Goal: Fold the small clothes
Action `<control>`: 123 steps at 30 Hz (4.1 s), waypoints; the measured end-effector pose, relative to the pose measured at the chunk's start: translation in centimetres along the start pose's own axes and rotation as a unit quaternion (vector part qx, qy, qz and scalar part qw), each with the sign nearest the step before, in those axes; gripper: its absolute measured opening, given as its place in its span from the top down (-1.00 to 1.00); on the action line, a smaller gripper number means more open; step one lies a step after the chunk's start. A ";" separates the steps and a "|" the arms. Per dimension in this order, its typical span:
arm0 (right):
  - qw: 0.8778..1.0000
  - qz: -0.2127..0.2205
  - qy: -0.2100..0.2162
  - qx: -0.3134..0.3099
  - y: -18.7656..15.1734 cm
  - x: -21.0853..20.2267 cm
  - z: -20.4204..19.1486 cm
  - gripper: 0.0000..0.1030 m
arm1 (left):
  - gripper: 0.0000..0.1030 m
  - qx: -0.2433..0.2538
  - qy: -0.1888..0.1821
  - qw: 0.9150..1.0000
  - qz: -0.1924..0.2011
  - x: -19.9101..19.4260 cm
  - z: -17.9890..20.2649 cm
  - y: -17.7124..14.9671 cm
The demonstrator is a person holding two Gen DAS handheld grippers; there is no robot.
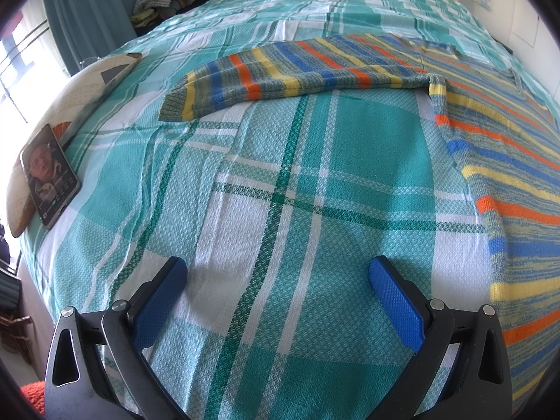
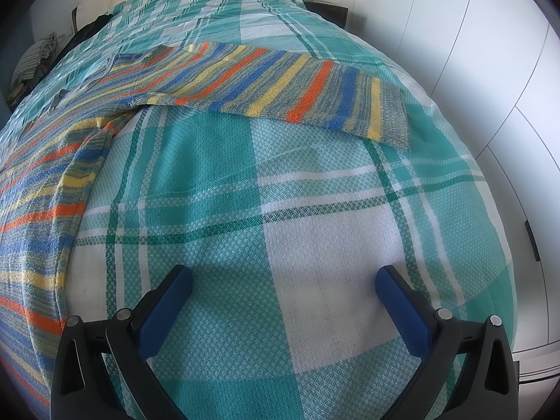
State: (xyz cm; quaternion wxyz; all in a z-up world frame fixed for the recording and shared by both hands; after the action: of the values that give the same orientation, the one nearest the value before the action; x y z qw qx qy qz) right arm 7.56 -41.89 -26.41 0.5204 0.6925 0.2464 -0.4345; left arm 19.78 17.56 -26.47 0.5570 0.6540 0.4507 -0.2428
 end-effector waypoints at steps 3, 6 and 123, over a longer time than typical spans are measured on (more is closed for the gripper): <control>1.000 0.000 0.000 0.000 0.0 0.0 0.0 -1.00 | -0.99 0.000 0.000 1.000 0.000 0.0 0.0 0.0; 1.000 0.000 0.000 0.000 0.0 0.0 0.0 -1.00 | -0.99 0.000 0.000 1.000 0.000 0.0 0.0 0.0; 0.905 -0.054 0.405 0.123 18.4 4.3 -15.7 -0.12 | -0.99 0.013 -0.025 1.000 0.010 -0.9 1.1 1.3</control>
State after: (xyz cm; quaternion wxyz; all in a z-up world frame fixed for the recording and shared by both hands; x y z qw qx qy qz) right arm 29.74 -33.88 -19.48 0.2627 0.8529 0.4175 -0.1710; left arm 20.68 16.27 -25.38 0.5617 0.6594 0.4269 -0.2595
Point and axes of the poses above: each gripper's, at about its wrist camera, not at the fingertips, and x roughly the way its jaws point, z to its right, y to its top, the point moved 9 cm from there along x, roughly the way its jaws point, and after that the axes turned 11 degrees about y, right-handed, at the moved point
